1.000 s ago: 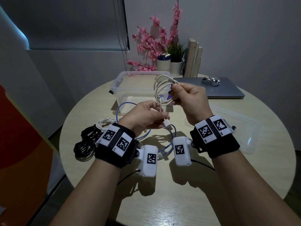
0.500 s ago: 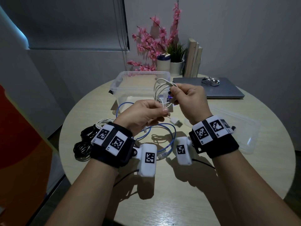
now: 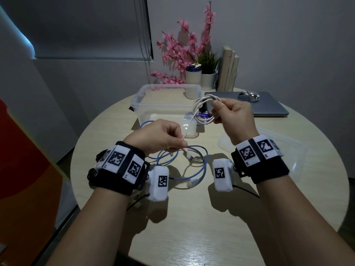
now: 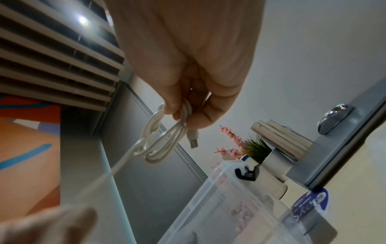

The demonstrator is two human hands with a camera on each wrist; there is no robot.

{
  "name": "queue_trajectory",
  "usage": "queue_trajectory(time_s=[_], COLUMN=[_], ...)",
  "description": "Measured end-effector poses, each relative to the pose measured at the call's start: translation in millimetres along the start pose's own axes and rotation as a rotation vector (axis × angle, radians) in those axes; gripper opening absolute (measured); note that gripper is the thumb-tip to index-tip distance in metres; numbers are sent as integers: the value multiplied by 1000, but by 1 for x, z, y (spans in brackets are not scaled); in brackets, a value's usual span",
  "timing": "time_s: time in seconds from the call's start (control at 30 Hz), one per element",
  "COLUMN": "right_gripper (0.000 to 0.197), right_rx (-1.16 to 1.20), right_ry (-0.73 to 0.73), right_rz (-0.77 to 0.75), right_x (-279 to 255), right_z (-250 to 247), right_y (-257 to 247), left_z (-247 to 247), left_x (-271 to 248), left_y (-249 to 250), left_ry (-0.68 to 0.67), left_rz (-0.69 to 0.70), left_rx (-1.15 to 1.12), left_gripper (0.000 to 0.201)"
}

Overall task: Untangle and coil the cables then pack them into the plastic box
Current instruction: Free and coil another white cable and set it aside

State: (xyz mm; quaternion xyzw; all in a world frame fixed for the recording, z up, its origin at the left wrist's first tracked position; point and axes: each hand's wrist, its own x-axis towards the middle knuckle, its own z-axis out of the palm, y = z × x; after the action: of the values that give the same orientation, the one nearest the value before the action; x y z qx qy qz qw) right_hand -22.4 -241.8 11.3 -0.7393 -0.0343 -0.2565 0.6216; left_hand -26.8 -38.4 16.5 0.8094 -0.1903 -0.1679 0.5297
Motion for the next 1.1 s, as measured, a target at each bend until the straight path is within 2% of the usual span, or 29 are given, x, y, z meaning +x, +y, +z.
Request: queue_trajectory(time_s=[0.07, 0.17, 0.27, 0.33, 0.43, 0.5, 0.63, 0.73, 0.8, 0.93, 1.1], right_gripper=[24, 20, 21, 19, 17, 17, 20, 22, 19, 17, 24], right_rx=[56, 158, 243, 267, 298, 313, 345, 340, 329, 331, 328], right_ry=[-19, -62, -105, -150, -212, -230, -230, -237, -235, -199, -176], right_rz=[15, 58, 107, 137, 172, 188, 217, 232, 233, 250, 218], right_x=[-1, -3, -3, -3, -3, -3, -4, -5, -6, -6, -6], right_z=[1, 2, 0, 0, 2, 4, 5, 8, 9, 9, 8], right_y=[-6, -13, -16, -17, -17, -17, -14, -10, -9, -9, -10], left_z=[-3, -5, -5, -3, 0, 6, 21, 30, 37, 41, 40], left_x=[9, 16, 18, 19, 21, 21, 17, 17, 16, 15, 14], left_y=[-8, -12, -9, -4, 1, 4, 12, 16, 19, 19, 10], left_ry=[138, 419, 646, 707, 700, 623, 472, 406, 345, 285, 279], left_rz=[-48, -56, -7, 53, 122, 127, 107, 104, 84, 88, 126], left_rx=[113, 197, 15, -247, -586, -736, -964, -1027, -953, -641, -143], left_gripper=[26, 30, 28, 26, 25, 22, 23, 23, 19, 12, 32])
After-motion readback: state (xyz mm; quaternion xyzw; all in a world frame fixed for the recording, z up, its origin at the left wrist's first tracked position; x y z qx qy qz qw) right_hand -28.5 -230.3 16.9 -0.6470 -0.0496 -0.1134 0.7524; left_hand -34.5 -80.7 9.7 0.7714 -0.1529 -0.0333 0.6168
